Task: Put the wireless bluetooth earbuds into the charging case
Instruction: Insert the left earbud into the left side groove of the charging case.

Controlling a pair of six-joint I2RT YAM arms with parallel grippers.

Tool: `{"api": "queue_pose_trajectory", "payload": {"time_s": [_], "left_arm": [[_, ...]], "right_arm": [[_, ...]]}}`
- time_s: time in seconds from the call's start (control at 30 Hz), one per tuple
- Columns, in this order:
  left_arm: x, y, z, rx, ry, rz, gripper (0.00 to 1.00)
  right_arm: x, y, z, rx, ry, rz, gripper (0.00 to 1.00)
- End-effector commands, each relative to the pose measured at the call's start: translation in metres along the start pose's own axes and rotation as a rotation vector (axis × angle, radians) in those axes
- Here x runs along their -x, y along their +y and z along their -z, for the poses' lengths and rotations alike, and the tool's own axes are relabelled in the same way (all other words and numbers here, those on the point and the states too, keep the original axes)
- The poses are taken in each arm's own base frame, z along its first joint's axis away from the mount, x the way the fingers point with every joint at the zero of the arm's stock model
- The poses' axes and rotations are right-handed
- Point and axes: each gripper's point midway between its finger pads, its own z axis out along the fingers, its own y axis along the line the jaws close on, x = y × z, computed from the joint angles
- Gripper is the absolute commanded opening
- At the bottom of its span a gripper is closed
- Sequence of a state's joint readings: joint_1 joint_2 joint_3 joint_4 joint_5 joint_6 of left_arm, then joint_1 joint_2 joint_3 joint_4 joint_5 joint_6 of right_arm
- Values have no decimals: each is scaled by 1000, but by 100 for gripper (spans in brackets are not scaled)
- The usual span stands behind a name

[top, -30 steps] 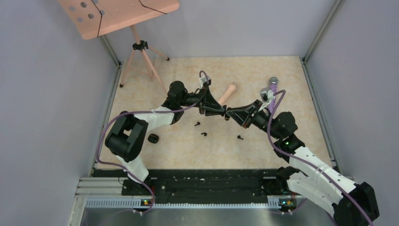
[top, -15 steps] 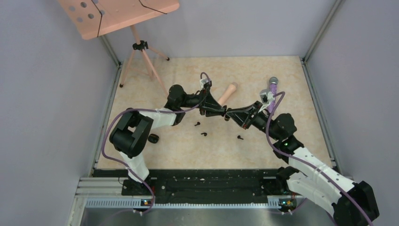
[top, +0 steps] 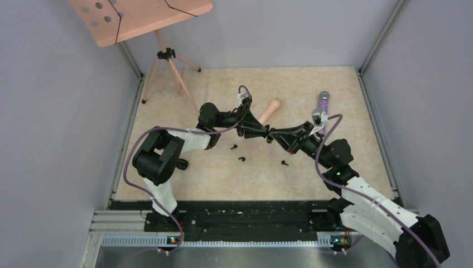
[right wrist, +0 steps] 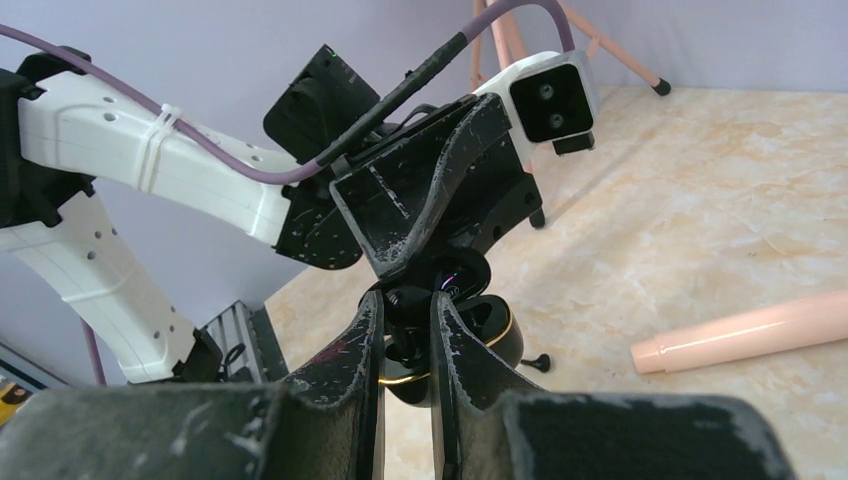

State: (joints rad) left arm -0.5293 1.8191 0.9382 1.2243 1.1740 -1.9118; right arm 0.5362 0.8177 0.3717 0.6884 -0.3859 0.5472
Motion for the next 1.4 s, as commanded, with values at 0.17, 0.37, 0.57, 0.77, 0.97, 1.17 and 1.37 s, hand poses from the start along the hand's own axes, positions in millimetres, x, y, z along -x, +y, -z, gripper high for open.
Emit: {"api": "queue_pose_trajectory", "payload": {"time_s": [0.17,0.37,0.57,0.77,0.97,1.17,1.37], "left_arm": [[-3,-15,0,-75,-5,-60,0],[-1,-16,0,-82,-9,-56,0],[-1,-20,1,-101,-9,-54,0],[-1,-18,1,-101,-13,-45,0],[-2,-18,1,-101,-13,-45,0],[-2,-17,1,-100,-12,-46,0],[-2,-15,2,-98,-13,-44,0]], "right_arm": [[6,19,4,80,-30,22,4],[3,22,6,96,-23,24,4],[-1,20,7,102,-23,28,3],[12,26,8,124,-87,55,2],[17,25,5,121,-108,59,2],[24,28,1,136,-132,54,2],[35,32,-2,144,-159,64,2]]}}
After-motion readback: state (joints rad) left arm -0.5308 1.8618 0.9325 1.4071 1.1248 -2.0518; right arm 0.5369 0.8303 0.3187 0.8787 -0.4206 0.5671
